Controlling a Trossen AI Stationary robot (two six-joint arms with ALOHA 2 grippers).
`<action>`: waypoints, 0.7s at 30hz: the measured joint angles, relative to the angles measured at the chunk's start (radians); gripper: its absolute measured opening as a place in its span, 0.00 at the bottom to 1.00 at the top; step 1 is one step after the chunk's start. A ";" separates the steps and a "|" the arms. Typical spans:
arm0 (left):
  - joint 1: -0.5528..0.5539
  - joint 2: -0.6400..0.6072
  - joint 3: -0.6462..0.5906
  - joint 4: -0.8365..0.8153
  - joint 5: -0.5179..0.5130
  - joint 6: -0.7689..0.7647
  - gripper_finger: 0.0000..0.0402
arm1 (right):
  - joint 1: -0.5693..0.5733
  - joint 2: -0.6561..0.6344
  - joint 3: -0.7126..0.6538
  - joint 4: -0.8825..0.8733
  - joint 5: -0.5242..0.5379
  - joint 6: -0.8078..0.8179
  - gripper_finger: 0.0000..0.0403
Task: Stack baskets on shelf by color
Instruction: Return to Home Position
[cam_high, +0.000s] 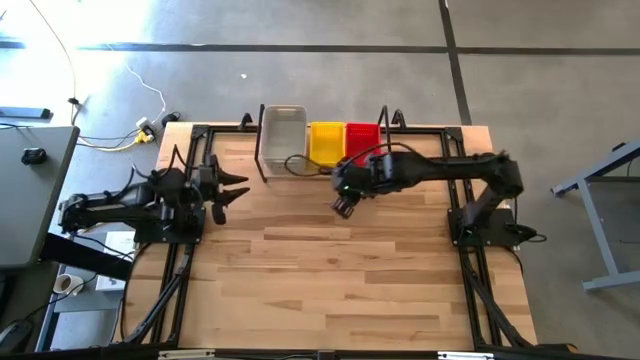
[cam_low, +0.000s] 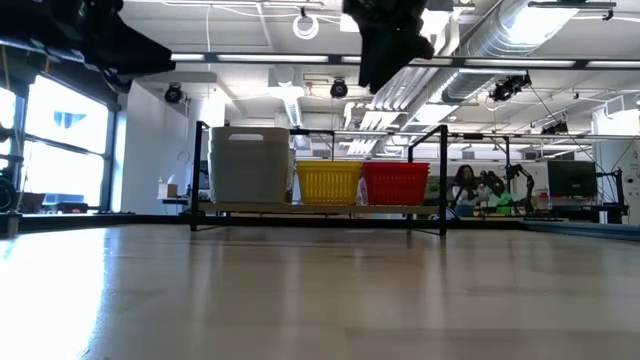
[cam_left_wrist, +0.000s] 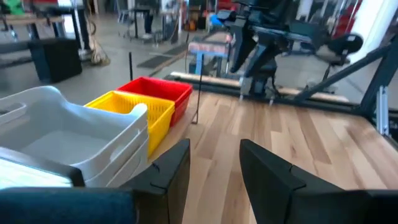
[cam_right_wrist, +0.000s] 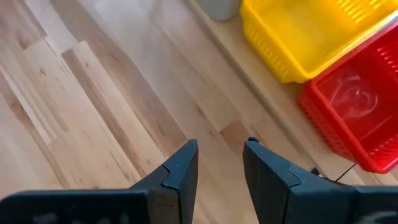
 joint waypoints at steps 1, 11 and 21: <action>-0.003 -0.016 -0.029 0.035 -0.001 0.000 0.33 | -0.001 -0.025 -0.021 0.011 0.007 0.002 0.28; -0.011 -0.055 -0.232 0.306 0.001 -0.011 0.33 | -0.001 -0.417 -0.355 0.188 0.091 0.000 0.28; -0.010 -0.054 -0.296 0.331 -0.032 -0.150 0.33 | -0.002 -0.937 -0.791 0.497 0.104 -0.082 0.28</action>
